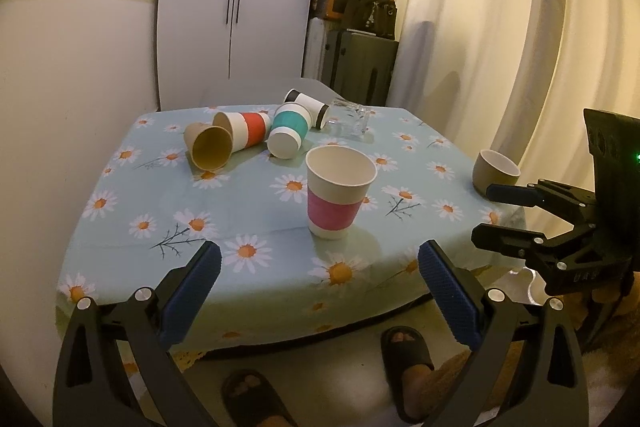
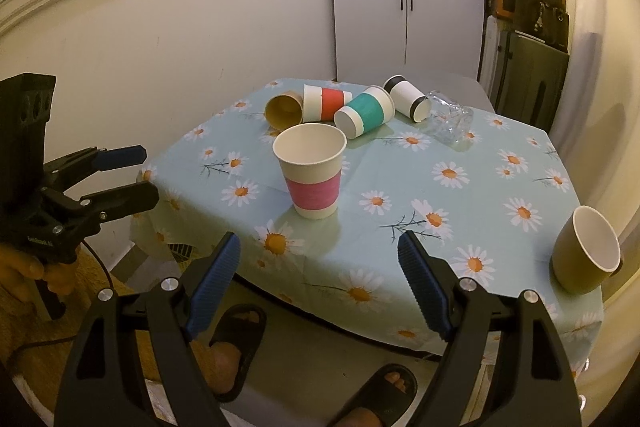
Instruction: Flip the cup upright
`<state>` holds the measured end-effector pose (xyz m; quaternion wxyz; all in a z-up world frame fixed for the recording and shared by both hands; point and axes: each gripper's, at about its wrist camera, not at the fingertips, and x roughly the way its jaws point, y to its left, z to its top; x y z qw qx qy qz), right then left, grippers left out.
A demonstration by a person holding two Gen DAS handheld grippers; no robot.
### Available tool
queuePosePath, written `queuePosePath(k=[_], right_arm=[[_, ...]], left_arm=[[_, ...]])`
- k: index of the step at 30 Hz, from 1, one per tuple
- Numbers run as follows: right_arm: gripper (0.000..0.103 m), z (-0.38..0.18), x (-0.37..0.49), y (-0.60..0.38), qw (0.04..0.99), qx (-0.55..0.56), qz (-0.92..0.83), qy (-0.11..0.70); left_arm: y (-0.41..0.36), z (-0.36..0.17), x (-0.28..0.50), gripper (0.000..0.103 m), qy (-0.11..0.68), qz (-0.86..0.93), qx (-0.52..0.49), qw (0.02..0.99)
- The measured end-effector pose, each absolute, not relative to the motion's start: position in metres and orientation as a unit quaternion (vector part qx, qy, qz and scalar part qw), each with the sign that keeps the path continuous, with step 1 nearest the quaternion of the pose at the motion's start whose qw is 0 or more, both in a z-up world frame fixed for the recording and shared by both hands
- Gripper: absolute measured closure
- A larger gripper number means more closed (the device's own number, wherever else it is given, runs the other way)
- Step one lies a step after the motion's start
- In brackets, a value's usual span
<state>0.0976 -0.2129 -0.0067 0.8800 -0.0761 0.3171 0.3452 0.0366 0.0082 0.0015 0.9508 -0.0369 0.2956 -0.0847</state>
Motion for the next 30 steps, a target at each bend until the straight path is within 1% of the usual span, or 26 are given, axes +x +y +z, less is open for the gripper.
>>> queuePosePath(k=[9, 11, 20, 21, 22, 23, 26, 30], right_arm=[[0.022, -0.0073, 0.0968, -0.2114, 0.88, -0.078, 0.344, 0.318], [0.019, -0.0075, 0.0972, -0.2116, 0.88, -0.077, 0.345, 0.317], [0.018, -0.008, 0.0969, -0.2117, 0.88, -0.079, 0.343, 0.318], [0.017, -0.008, 0.0968, -0.2116, 0.88, -0.079, 0.343, 0.318], [0.013, -0.0079, 0.0966, -0.2115, 0.881, -0.079, 0.343, 0.317], [0.011, -0.0074, 0.096, -0.2117, 0.881, -0.08, 0.342, 0.316], [0.011, -0.0066, 0.0961, -0.2133, 0.882, -0.081, 0.342, 0.315], [0.008, -0.0067, 0.0965, -0.2144, 0.883, -0.085, 0.34, 0.313]], left_arm=[[0.0073, -0.001, 0.0367, 0.007, 0.3, -0.086, -0.036, 0.949], [0.0068, -0.0017, 0.037, 0.007, 0.301, -0.087, -0.036, 0.949], [0.0074, -0.0036, 0.0393, 0.007, 0.307, -0.087, -0.035, 0.947], [0.0075, -0.0039, 0.0397, 0.007, 0.308, -0.086, -0.035, 0.947], [0.0071, -0.0038, 0.0401, 0.007, 0.308, -0.085, -0.034, 0.947], [0.0075, -0.004, 0.0403, 0.007, 0.308, -0.086, -0.034, 0.947], [0.0069, -0.0057, 0.0409, 0.007, 0.312, -0.08, -0.032, 0.946], [0.0071, -0.0068, 0.0413, 0.007, 0.314, -0.078, -0.031, 0.946]])
